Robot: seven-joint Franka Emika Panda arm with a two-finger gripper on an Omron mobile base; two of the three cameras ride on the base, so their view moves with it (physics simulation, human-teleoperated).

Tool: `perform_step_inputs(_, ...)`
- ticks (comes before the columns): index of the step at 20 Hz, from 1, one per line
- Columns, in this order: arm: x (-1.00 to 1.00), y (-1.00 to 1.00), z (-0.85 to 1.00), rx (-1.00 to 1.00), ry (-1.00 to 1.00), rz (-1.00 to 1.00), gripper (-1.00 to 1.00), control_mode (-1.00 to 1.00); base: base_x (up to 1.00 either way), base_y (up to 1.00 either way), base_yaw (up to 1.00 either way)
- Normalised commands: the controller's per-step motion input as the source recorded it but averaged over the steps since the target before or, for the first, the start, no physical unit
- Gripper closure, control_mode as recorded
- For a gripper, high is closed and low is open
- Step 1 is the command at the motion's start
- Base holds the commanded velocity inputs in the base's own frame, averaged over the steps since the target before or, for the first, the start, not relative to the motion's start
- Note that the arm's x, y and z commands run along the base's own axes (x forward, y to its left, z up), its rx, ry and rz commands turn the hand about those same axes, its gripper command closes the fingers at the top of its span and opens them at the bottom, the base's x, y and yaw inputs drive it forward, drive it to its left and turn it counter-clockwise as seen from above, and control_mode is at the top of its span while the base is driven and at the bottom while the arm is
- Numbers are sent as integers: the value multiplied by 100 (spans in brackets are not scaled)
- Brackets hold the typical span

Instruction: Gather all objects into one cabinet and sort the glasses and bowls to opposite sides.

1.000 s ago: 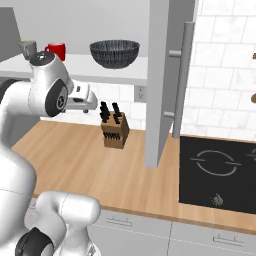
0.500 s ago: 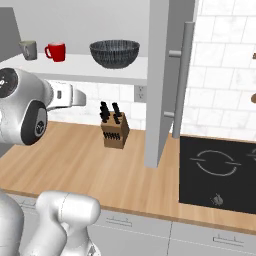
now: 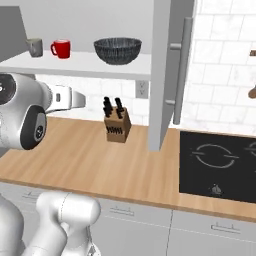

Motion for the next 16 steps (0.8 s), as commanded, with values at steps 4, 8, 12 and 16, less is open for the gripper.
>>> perform_step_inputs(4, 0, 0, 0, 0, 0, 0, -100, 100, -100, 0, 0)
perform_step_inputs(8, 0, 0, 0, 0, 0, 0, -100, 100, -99, -7, -5)
perform_step_inputs(12, 0, 0, 0, 0, 0, 0, -100, 100, -69, -47, -15)
perform_step_inputs(16, 0, 0, 0, 0, 0, 0, -100, 100, -49, -84, -16)
